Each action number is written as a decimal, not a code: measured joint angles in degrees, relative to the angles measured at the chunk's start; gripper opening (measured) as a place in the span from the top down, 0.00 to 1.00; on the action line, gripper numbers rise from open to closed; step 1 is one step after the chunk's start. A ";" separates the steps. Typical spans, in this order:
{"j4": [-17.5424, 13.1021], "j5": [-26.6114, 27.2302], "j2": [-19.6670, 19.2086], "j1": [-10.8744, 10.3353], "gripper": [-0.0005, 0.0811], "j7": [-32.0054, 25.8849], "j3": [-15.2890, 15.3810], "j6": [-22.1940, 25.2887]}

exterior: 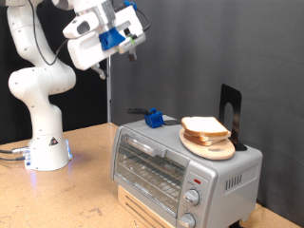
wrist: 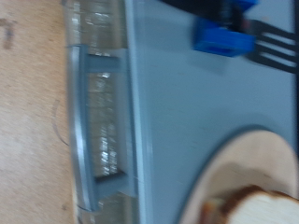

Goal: Make a piece of toast with the oven

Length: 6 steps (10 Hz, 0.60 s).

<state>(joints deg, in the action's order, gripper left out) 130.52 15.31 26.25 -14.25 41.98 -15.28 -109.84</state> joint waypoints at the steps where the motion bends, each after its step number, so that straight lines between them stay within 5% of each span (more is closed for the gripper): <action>1: 0.21 -1.32 -1.13 0.13 0.00 -0.01 0.00 -0.27; 6: 2.88 -3.41 -2.86 0.28 0.00 -0.13 0.57 -6.37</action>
<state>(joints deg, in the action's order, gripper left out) 133.40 11.91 23.40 -13.97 41.85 -14.71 -116.21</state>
